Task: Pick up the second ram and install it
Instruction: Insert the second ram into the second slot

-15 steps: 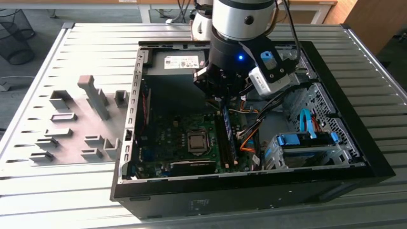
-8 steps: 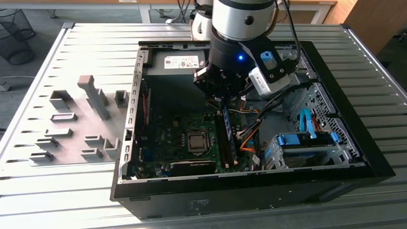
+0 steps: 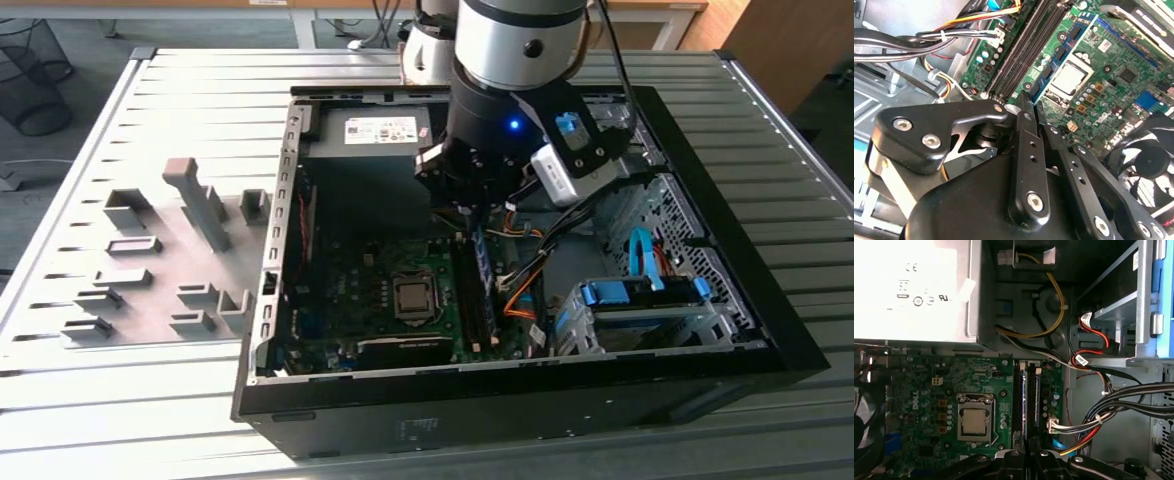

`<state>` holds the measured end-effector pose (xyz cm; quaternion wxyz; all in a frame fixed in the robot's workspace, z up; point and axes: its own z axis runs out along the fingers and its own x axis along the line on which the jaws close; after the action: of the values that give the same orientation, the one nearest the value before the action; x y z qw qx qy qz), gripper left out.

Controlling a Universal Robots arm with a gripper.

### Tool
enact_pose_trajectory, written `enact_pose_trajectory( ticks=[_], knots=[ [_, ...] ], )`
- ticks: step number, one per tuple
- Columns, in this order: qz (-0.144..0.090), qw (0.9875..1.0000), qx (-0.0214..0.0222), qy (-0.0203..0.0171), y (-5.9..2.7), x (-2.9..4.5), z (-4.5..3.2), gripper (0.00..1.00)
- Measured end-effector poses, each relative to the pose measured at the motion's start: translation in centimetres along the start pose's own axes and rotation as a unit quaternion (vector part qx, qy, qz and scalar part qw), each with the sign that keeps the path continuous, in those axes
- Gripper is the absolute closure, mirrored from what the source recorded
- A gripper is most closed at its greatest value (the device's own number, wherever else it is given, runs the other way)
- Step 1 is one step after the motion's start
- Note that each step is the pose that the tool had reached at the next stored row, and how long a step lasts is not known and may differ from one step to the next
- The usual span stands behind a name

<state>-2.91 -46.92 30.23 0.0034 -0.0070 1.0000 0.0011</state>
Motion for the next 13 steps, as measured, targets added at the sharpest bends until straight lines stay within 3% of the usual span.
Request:
enact_pose_trajectory(
  ticks=[4,13],
  knots=[
    [0.009,1.0,-0.0001,-0.0001,0.0,-0.05,0.7,0.86],
    [0.01,1.0,0.0,-0.0001,-0.06,-0.05,0.76,0.86]
  ],
)
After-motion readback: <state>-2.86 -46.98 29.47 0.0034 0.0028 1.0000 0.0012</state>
